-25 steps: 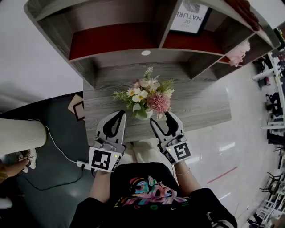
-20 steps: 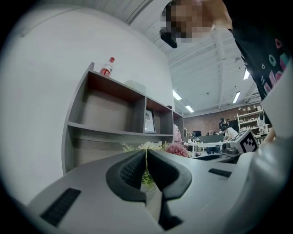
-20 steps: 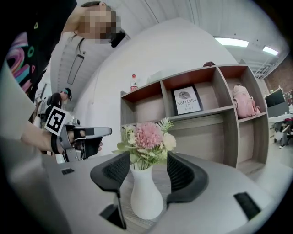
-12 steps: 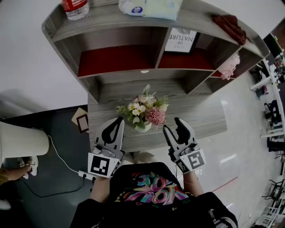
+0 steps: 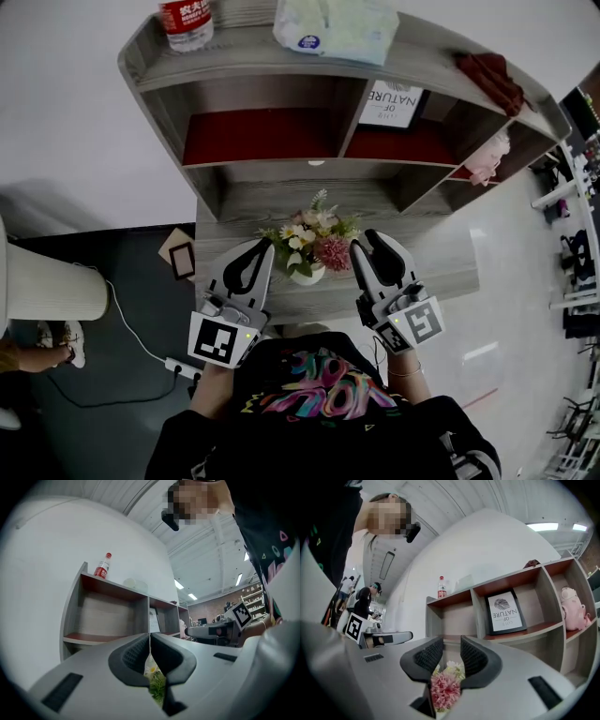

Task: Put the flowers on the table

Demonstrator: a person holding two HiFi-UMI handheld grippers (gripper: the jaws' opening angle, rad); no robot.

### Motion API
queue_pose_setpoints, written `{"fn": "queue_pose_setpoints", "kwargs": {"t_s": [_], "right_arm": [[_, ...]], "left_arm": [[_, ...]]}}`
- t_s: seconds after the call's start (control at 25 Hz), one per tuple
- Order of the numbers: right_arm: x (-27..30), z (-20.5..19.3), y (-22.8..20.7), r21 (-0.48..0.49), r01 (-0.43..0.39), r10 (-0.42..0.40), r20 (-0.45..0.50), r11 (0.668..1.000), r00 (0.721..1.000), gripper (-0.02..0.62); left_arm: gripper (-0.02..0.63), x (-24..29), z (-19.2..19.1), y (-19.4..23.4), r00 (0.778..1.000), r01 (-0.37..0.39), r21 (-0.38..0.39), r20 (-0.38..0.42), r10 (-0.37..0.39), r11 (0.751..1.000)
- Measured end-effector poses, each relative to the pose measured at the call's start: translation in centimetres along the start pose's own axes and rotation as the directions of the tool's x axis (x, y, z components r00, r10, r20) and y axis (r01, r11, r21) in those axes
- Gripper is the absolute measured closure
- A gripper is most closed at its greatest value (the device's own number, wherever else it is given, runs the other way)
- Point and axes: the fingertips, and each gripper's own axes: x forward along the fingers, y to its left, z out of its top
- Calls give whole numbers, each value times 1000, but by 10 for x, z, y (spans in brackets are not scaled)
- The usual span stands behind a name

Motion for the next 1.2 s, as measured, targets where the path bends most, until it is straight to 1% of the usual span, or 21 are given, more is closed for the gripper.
{"fn": "queue_pose_setpoints", "kwargs": {"t_s": [0.12, 0.24, 0.32, 0.4, 0.48, 0.56, 0.64, 0.8, 0.88, 0.96, 1.04, 1.12, 1.2], "right_arm": [[10, 2, 3, -7, -25, 24, -5, 1000, 1000, 473], [19, -2, 8, -24, -52, 51, -18, 998, 999, 487], [23, -4, 12, -37, -62, 61, -25, 997, 998, 503], [25, -7, 12, -69, -63, 60, -42, 996, 997, 536], [30, -9, 13, -98, -59, 53, -57, 993, 997, 542], [37, -5, 16, -106, -54, 50, -45, 993, 998, 566], [39, -5, 19, -112, -55, 50, -48, 992, 998, 577], [40, -10, 19, -108, -54, 46, -75, 993, 996, 577], [39, -15, 17, -103, -56, 47, -90, 993, 995, 577], [40, -17, 16, -94, -53, 44, -94, 994, 995, 578], [42, -16, 16, -89, -45, 38, -90, 995, 995, 578], [40, -21, 15, -98, -45, 35, -101, 994, 994, 578], [39, -22, 13, -104, -43, 32, -107, 994, 994, 578]], "left_arm": [[577, 0, 1, 0, 1000, 0, -4, -7, 0, 1000], [577, 4, 9, 2, 1000, -16, -43, 24, 17, 999], [577, 3, 8, 3, 999, -18, -55, 30, 20, 998], [577, 1, 7, 5, 999, -21, -59, 27, 22, 998], [577, 0, 5, 8, 1000, -12, -52, 21, 14, 999], [577, -2, 2, 10, 1000, 7, -31, 15, -6, 1000], [577, -3, -3, 12, 1000, 9, -27, 4, -9, 1000], [577, -3, -4, 13, 999, 33, -25, 24, -33, 999], [577, -3, -9, 15, 999, 37, -22, -5, -37, 999], [577, -2, -12, 16, 999, 41, -22, -14, -42, 999], [577, 0, -12, 17, 999, 45, -22, -4, -45, 999], [577, 2, -10, 17, 998, 52, -24, 25, -52, 998], [577, 3, -10, 19, 998, 55, -26, 20, -54, 998]]}}
